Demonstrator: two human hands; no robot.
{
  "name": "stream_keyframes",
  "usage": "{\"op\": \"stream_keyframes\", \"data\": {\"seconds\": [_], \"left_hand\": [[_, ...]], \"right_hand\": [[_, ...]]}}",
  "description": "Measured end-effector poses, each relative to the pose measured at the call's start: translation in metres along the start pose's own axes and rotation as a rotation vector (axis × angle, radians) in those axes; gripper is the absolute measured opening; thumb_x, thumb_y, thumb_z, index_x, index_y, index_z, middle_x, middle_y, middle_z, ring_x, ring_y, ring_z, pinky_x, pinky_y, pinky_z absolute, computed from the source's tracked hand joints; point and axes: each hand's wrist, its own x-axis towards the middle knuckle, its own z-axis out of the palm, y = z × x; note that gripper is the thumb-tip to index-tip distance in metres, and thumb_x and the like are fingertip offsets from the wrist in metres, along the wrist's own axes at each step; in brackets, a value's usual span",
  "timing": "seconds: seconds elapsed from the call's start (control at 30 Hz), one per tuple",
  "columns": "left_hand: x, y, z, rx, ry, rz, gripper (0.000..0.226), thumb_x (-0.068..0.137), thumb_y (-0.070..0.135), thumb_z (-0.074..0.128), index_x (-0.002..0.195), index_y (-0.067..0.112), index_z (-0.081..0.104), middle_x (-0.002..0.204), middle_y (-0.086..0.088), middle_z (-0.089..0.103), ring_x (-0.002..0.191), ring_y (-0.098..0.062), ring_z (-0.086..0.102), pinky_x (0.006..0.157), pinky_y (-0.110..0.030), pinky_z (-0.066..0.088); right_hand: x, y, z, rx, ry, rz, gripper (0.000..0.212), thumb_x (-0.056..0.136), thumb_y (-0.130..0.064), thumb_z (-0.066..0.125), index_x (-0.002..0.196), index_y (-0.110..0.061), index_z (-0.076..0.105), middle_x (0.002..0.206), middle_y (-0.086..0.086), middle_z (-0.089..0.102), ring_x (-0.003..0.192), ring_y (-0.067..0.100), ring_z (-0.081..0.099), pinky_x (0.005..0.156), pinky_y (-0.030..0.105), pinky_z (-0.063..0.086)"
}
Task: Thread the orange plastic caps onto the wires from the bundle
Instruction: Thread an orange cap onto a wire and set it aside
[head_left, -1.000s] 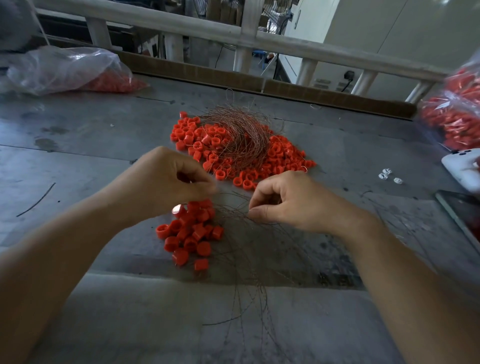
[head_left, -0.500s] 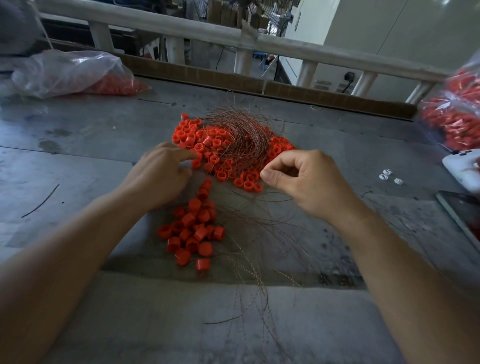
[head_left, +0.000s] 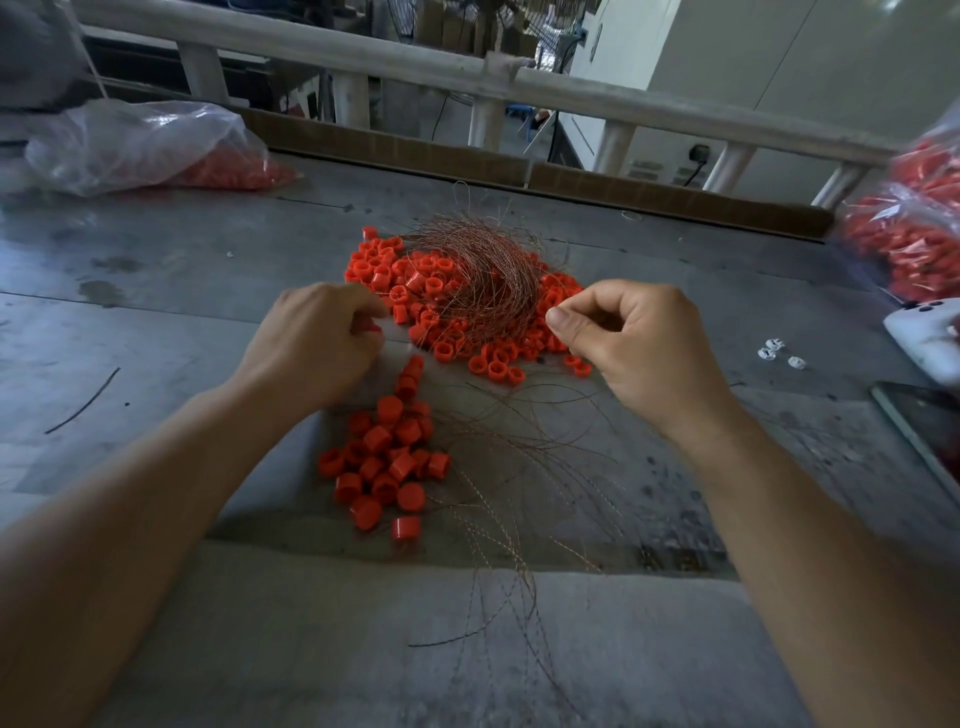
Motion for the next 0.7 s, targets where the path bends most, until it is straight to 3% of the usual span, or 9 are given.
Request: {"op": "stream_keyframes", "data": {"seconds": [0.07,0.13,0.23,0.33,0.47,0.6,0.7], "left_hand": [[-0.003,0.001,-0.004,-0.063,0.034,0.008,0.017,0.085,0.012,0.063,0.1,0.015,0.07,0.089,-0.001,0.066,0.066,-0.003,0.054,0.062,-0.014,0.041],[-0.006,0.005,-0.007,-0.15,0.036,0.025,0.008,0.081,0.015,0.068,0.085,0.021,0.071,0.076,0.011,0.063,0.064,0.009,0.051,0.056,-0.004,0.037],[-0.011,0.012,-0.006,-0.262,-0.011,0.053,0.026,0.076,0.018,0.072,0.066,0.04,0.061,0.068,0.023,0.059,0.061,0.016,0.054,0.055,0.004,0.035],[-0.011,0.014,0.001,-0.214,-0.046,0.077,0.024,0.076,0.023,0.072,0.065,0.042,0.061,0.068,0.024,0.059,0.064,0.012,0.055,0.054,0.0,0.036],[-0.008,0.015,0.009,-0.143,-0.051,0.084,0.001,0.077,0.028,0.072,0.077,0.028,0.073,0.065,0.027,0.055,0.065,0.013,0.051,0.052,0.0,0.033],[-0.005,0.015,0.01,-0.17,-0.014,0.077,0.002,0.077,0.021,0.073,0.077,0.02,0.074,0.062,0.029,0.051,0.057,0.024,0.049,0.053,0.006,0.031],[-0.007,0.018,0.001,-0.274,0.014,0.025,0.006,0.075,0.021,0.074,0.072,0.025,0.071,0.064,0.023,0.057,0.057,0.022,0.051,0.053,0.005,0.035]], "right_hand": [[-0.001,0.0,0.0,-0.012,-0.003,0.002,0.015,0.083,-0.023,0.065,0.069,-0.024,0.063,0.059,-0.009,0.06,0.053,-0.001,0.052,0.053,0.009,0.042],[-0.001,0.001,0.001,-0.029,-0.003,0.001,0.015,0.083,-0.023,0.065,0.069,-0.025,0.063,0.06,-0.01,0.06,0.053,-0.003,0.052,0.053,0.008,0.042],[-0.001,0.001,0.002,-0.053,-0.007,0.002,0.013,0.083,-0.024,0.065,0.071,-0.022,0.065,0.06,-0.011,0.06,0.052,-0.001,0.052,0.052,0.009,0.042],[-0.002,0.0,0.004,-0.063,-0.017,0.01,0.011,0.084,-0.023,0.065,0.074,-0.019,0.067,0.063,-0.01,0.061,0.056,0.001,0.055,0.057,0.015,0.046],[-0.002,-0.001,0.005,-0.103,-0.034,0.016,0.011,0.083,-0.025,0.065,0.073,-0.021,0.066,0.065,-0.009,0.063,0.062,0.009,0.06,0.063,0.023,0.05],[-0.002,-0.002,0.007,-0.133,-0.04,0.009,0.01,0.083,-0.027,0.065,0.074,-0.022,0.067,0.068,-0.009,0.064,0.064,0.01,0.06,0.063,0.024,0.05],[-0.003,-0.002,0.007,-0.144,-0.045,0.006,0.01,0.083,-0.027,0.065,0.075,-0.021,0.067,0.068,-0.009,0.064,0.065,0.01,0.06,0.066,0.026,0.051]]}}
